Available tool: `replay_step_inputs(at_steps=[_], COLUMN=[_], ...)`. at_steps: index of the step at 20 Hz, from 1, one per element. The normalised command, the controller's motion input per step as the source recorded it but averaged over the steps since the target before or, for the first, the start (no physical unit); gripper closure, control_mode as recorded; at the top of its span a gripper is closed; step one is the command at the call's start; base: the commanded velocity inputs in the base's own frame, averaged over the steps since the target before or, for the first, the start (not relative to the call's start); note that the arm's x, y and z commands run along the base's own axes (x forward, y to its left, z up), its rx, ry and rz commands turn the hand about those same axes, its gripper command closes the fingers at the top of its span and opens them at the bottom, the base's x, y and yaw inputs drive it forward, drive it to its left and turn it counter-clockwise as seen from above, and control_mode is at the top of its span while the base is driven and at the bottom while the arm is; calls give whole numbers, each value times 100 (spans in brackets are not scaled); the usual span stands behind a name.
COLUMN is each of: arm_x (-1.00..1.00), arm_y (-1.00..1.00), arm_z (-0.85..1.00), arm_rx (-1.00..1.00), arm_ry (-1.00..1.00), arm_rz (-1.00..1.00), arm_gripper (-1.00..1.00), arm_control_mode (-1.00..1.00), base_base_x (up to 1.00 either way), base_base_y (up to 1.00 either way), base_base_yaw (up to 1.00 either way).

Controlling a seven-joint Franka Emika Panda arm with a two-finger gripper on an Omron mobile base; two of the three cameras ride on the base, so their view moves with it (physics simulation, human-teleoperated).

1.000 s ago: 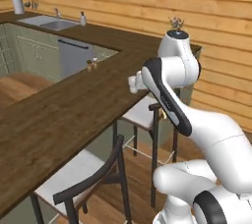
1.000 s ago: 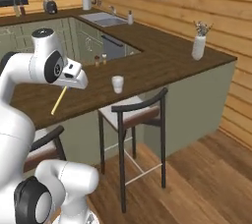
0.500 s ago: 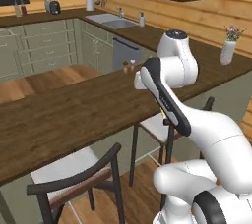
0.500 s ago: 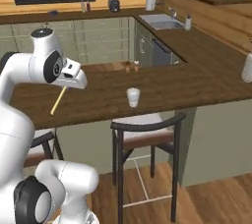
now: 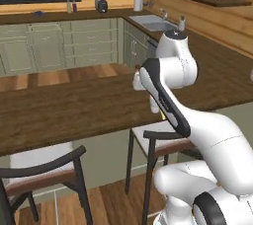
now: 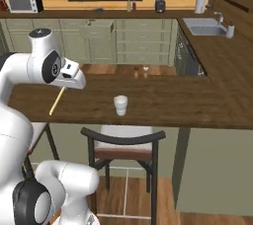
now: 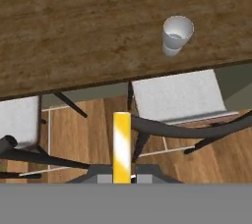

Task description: Take a straw from the drawer in front and place it inside the glass cup on the dining counter.

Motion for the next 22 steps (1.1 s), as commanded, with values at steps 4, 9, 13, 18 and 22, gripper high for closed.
replay_step_inputs(at_steps=[4, 9, 13, 18, 22], arm_x=[0, 0, 0, 0, 23], arm_y=[0, 0, 0, 0, -21], arm_z=[0, 0, 0, 0, 9], arm_rx=[0, 0, 0, 0, 5], arm_ry=[0, 0, 0, 0, 0], arm_rz=[0, 0, 0, 0, 0], arm_gripper=[100, 100, 100, 100, 100], arm_control_mode=[100, 100, 100, 100, -100], base_base_x=[24, 50, 91, 100, 48], base_base_y=[-76, -30, -1, -7, -5], base_base_yaw=[34, 6, -3, -11, -4])
